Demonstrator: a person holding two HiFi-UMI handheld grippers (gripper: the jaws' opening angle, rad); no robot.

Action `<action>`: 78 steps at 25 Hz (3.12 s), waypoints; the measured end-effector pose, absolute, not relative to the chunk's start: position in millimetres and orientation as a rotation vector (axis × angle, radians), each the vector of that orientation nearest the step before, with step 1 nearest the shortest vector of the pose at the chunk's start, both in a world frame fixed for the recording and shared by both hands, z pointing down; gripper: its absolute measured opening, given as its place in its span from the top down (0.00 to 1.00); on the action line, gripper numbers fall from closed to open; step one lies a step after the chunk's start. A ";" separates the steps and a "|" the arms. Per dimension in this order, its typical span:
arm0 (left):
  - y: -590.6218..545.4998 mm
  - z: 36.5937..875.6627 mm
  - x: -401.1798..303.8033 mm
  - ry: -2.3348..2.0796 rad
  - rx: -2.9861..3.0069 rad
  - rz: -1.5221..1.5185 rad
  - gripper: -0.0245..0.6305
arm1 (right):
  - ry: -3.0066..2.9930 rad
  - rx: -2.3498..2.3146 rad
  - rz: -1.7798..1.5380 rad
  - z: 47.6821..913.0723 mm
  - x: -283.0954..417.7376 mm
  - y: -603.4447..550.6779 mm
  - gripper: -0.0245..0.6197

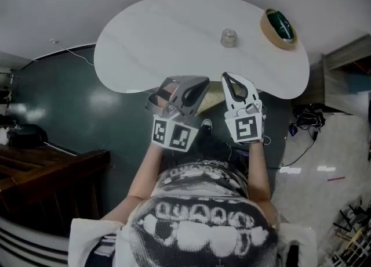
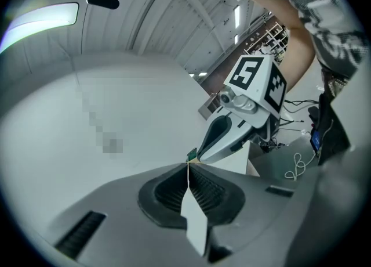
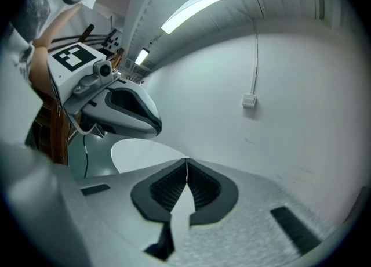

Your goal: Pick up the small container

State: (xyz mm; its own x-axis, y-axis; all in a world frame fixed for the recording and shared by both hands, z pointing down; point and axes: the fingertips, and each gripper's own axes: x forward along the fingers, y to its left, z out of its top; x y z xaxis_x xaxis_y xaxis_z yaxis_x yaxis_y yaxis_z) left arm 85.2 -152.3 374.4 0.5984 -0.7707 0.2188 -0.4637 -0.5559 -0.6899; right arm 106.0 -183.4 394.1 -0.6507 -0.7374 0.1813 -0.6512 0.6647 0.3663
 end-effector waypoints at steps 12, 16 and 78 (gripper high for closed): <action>-158.5 376.6 90.9 0.932 -2.240 -0.720 0.95 | -2.547 1.118 -0.338 411.6 118.0 -205.2 0.95; -163.7 378.9 90.0 0.901 -2.251 -0.708 0.96 | -2.525 1.148 -0.313 418.7 119.9 -211.8 0.95; -308.5 428.5 32.6 0.612 -2.334 -0.728 0.95 | -2.089 1.237 0.282 632.7 127.9 -446.3 0.42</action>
